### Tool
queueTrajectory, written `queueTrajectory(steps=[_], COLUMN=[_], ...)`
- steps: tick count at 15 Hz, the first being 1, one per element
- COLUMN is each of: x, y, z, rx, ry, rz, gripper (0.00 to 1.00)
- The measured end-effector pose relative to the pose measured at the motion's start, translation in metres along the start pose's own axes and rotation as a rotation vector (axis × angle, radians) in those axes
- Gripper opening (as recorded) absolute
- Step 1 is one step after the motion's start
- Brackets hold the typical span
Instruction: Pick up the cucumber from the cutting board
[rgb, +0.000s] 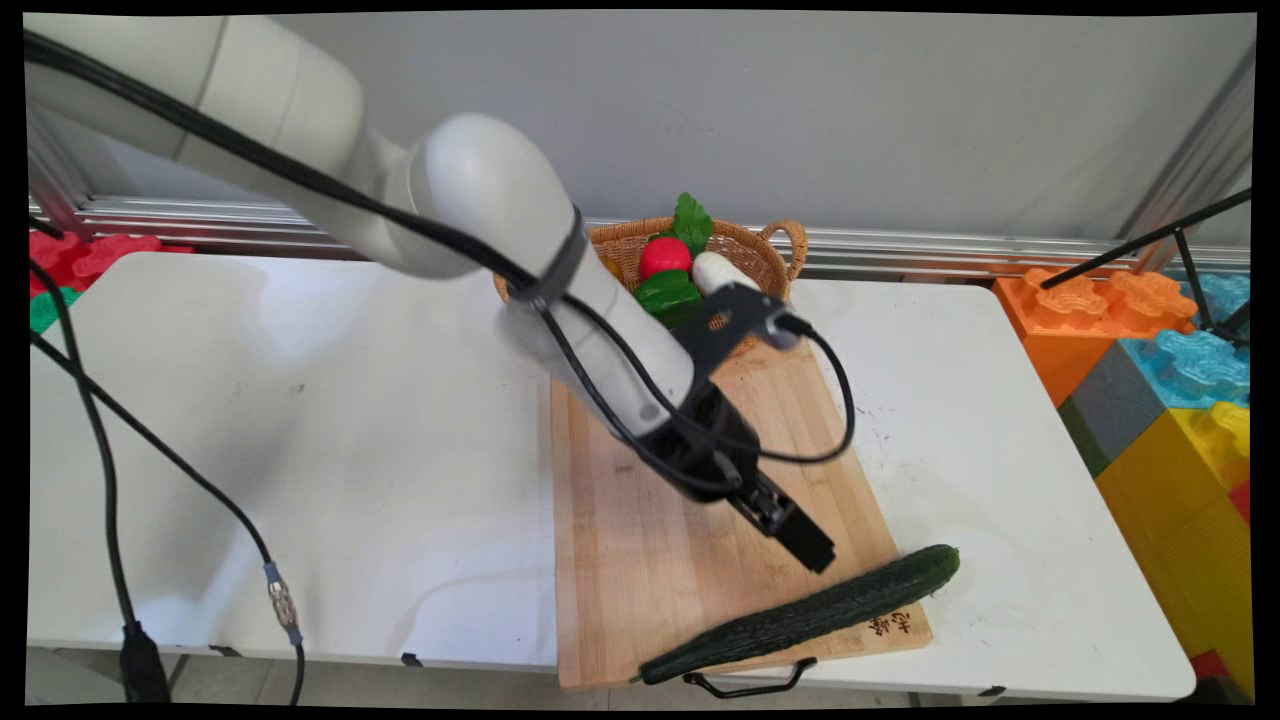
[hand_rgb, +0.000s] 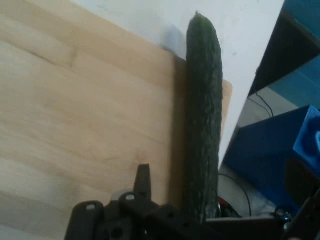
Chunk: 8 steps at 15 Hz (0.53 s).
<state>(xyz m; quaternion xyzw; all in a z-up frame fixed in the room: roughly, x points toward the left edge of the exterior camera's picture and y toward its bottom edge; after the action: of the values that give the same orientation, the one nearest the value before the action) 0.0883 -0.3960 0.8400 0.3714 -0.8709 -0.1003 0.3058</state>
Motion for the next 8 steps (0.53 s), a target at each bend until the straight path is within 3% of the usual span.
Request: queueTrajectory(steps=[8], x=[-0.027], y=[0.004], z=[0.048], rx=[0.009], ry=[-0.028], rz=[0.062], gripper=[1.00])
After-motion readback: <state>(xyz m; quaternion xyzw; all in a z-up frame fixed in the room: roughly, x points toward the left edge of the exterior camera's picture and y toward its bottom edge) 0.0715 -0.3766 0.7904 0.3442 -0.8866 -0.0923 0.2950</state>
